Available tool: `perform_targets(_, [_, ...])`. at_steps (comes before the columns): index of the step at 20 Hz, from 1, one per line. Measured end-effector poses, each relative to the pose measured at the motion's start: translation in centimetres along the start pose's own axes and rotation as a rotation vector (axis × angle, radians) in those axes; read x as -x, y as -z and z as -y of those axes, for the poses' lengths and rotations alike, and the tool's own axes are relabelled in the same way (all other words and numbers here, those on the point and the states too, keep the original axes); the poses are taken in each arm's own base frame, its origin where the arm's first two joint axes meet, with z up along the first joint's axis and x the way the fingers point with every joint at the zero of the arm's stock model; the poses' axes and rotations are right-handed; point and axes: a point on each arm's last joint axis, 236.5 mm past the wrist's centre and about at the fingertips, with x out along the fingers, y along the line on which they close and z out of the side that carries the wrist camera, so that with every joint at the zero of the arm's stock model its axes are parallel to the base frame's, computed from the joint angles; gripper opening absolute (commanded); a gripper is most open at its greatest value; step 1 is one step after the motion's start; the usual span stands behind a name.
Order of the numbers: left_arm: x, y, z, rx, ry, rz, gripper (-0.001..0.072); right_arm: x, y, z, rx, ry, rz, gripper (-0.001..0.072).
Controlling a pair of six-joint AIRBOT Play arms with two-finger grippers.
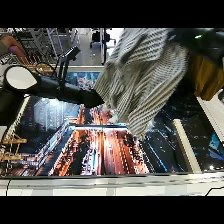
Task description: Fold the clothes and pants, and hang the long-sleeved shirts on hangers.
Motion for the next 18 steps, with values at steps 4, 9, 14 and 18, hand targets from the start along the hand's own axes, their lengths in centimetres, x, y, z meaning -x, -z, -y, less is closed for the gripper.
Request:
perform_targets(4, [1.3,0.7,-1.7,-0.005,-0.025,-0.026,0.0546,7.6,-3.4,11.8,-0.007,0.419,0.015,0.0044])
perform_targets(9, [2.3,1.6,-3.0,-0.008,-0.039,-0.061,0.0545,28.4,-6.9,26.1,0.011,1.199,0.057,0.0044])
perform_targets(14, [2.9,3.9,-3.0,-0.052,-0.020,-0.154,0.0545,45.6,-12.1,29.2,0.018,1.688,0.325,0.0044])
perform_targets(18, [3.3,4.5,-3.3,-0.063,-0.015,-0.182,0.0545,53.3,-17.6,29.3,0.212,1.877,0.531,0.0043])
